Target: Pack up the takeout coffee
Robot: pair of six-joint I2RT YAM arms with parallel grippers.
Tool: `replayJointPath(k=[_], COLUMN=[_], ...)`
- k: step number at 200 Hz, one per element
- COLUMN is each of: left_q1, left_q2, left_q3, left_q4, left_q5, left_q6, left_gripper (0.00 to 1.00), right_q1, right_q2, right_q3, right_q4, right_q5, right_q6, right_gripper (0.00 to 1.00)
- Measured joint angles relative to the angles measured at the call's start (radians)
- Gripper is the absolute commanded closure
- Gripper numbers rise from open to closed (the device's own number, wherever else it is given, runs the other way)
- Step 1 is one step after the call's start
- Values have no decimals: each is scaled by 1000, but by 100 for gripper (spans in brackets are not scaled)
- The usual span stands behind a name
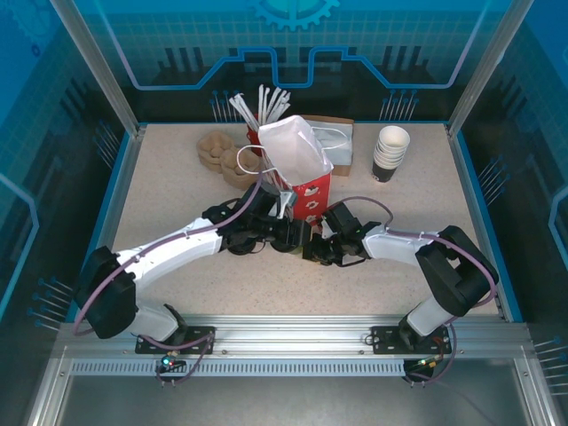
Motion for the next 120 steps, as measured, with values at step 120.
replayJointPath(k=[120], left_q1=[0], left_q2=[72], left_q3=[71], left_q4=[0], left_q5=[1], left_q6=[10], left_gripper=[32], right_q1=[-97], right_q2=[-135], right_q3=[-11], right_q4=[-75], right_q5=[-5], right_q6=[-58], right_gripper=[77])
